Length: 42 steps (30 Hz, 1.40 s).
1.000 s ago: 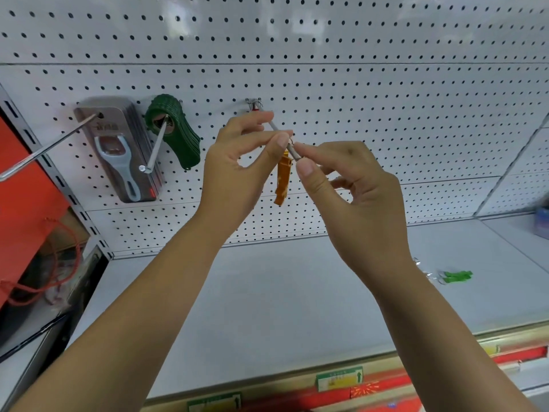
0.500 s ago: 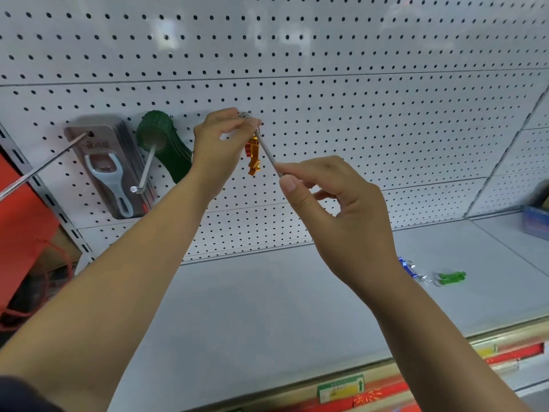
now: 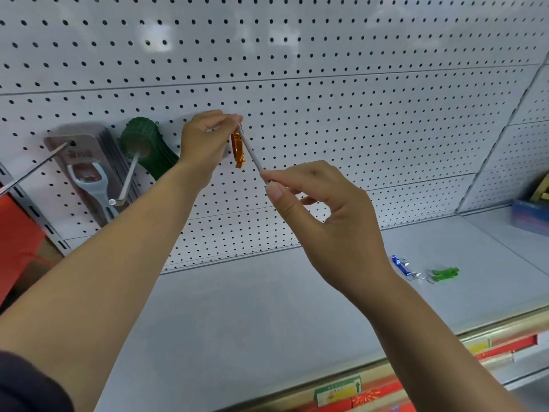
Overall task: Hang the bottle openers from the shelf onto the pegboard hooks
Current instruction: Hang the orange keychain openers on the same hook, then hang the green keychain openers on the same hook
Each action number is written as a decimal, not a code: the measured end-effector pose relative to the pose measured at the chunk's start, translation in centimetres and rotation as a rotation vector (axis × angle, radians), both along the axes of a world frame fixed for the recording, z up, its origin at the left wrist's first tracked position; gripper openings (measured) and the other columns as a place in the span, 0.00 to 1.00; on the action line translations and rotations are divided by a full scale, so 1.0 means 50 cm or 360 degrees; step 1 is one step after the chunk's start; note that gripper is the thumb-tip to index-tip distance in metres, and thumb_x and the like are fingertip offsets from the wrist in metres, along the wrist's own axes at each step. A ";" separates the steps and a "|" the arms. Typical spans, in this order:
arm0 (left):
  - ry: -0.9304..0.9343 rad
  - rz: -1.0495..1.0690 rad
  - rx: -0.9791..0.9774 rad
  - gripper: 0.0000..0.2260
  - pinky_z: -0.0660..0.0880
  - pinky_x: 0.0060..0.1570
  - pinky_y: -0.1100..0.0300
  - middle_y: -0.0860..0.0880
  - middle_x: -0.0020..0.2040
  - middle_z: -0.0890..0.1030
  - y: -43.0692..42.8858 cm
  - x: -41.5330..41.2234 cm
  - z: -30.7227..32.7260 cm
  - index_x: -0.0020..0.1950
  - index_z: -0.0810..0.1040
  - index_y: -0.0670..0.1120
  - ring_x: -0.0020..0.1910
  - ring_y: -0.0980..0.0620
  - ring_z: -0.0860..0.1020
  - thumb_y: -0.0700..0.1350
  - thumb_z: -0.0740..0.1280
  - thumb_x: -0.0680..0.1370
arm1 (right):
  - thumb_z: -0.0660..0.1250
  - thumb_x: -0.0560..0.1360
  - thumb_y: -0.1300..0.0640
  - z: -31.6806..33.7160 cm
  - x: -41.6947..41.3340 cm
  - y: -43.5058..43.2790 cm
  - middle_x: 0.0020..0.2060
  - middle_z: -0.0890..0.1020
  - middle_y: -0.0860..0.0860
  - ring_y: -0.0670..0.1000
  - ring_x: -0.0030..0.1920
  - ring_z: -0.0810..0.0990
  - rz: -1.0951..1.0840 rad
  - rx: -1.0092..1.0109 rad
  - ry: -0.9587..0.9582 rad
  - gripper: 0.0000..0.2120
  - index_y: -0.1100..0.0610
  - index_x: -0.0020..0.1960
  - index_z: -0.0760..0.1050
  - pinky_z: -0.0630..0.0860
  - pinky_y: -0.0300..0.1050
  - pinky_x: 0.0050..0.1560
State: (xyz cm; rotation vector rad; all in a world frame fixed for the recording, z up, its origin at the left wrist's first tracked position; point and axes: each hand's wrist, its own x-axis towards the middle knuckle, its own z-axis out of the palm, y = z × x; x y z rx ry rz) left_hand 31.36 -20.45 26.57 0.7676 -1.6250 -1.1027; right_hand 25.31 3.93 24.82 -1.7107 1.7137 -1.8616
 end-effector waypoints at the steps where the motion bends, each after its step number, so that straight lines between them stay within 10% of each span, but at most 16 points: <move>1: -0.0001 0.0003 0.0003 0.09 0.71 0.34 0.80 0.50 0.68 0.75 0.000 0.000 0.001 0.55 0.86 0.46 0.55 0.61 0.75 0.48 0.71 0.79 | 0.69 0.78 0.50 0.000 -0.001 -0.001 0.47 0.82 0.42 0.47 0.55 0.79 0.0002 -0.0001 0.0005 0.09 0.43 0.57 0.83 0.76 0.42 0.53; 11: -0.0013 0.0197 -0.0316 0.06 0.73 0.62 0.65 0.55 0.61 0.80 0.039 0.039 -0.032 0.55 0.85 0.53 0.62 0.63 0.76 0.51 0.71 0.79 | 0.69 0.78 0.51 -0.021 -0.037 -0.006 0.52 0.83 0.41 0.47 0.56 0.80 0.0013 -0.0026 0.0041 0.11 0.48 0.60 0.82 0.76 0.40 0.54; 20: -0.0839 0.0441 -0.0807 0.18 0.64 0.69 0.61 0.48 0.67 0.78 0.164 0.087 -0.217 0.68 0.77 0.45 0.69 0.53 0.70 0.51 0.68 0.81 | 0.69 0.78 0.48 -0.132 -0.174 0.003 0.61 0.80 0.43 0.42 0.66 0.75 -0.0128 0.0230 0.0381 0.16 0.51 0.64 0.80 0.69 0.32 0.65; 34: -0.1326 0.0020 -0.0397 0.25 0.58 0.75 0.51 0.51 0.78 0.68 0.414 -0.136 -0.459 0.75 0.71 0.49 0.77 0.50 0.64 0.58 0.63 0.81 | 0.71 0.78 0.52 -0.405 -0.488 0.152 0.64 0.80 0.51 0.53 0.68 0.74 -0.0345 0.0906 0.0374 0.16 0.55 0.64 0.80 0.73 0.53 0.67; 42: -0.1422 -0.0212 -0.0382 0.25 0.64 0.73 0.47 0.47 0.76 0.71 0.495 -0.325 -0.566 0.73 0.74 0.47 0.75 0.46 0.68 0.59 0.61 0.80 | 0.70 0.78 0.55 -0.509 -0.668 0.274 0.65 0.80 0.52 0.56 0.69 0.73 -0.0552 0.1383 0.0334 0.15 0.56 0.64 0.80 0.65 0.40 0.64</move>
